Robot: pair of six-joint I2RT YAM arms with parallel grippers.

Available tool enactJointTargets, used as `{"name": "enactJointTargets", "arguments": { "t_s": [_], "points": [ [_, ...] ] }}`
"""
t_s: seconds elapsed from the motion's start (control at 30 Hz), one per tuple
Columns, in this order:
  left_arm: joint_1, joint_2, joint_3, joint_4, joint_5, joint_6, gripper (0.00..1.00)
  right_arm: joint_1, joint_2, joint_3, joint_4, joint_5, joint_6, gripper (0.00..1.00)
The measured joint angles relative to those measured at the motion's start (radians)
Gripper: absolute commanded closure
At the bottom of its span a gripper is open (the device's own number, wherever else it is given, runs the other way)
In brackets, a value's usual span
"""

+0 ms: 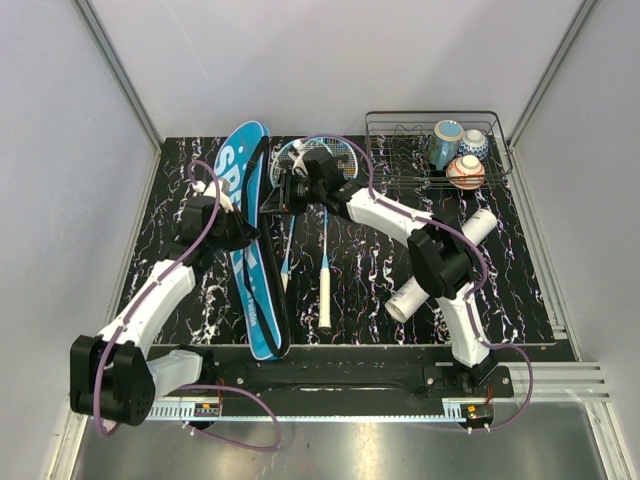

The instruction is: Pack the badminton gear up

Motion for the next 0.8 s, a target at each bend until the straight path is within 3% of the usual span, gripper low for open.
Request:
{"name": "enactJointTargets", "arguments": {
  "t_s": [0.07, 0.43, 0.47, 0.57, 0.6, 0.7, 0.8],
  "points": [
    [0.002, -0.029, -0.008, -0.002, 0.007, 0.008, 1.00, -0.001, -0.009, -0.001, -0.042, -0.031, -0.032, 0.55],
    [0.004, -0.118, -0.024, 0.005, 0.070, 0.005, 1.00, 0.008, -0.090, -0.101, -0.145, -0.084, -0.142, 0.54],
    [0.004, -0.118, -0.024, 0.005, 0.075, 0.003, 1.00, 0.010, -0.090, -0.101, -0.144, -0.084, -0.144, 0.56],
    [0.004, -0.130, -0.028, 0.002, 0.081, 0.001, 1.00, 0.016, -0.083, -0.084, -0.163, -0.076, -0.158, 0.83],
    [0.004, -0.140, -0.030, -0.005, 0.080, 0.002, 1.00, 0.018, -0.077, -0.072, -0.169, -0.064, -0.167, 0.99],
    [0.004, -0.177, -0.036, -0.031, 0.041, 0.002, 0.98, 0.024, -0.075, -0.051, -0.192, -0.041, -0.178, 1.00],
    [0.004, -0.216, -0.036, -0.087, -0.062, -0.010, 0.87, 0.039, -0.077, -0.036, -0.190, -0.008, -0.184, 1.00]
  ]
}}
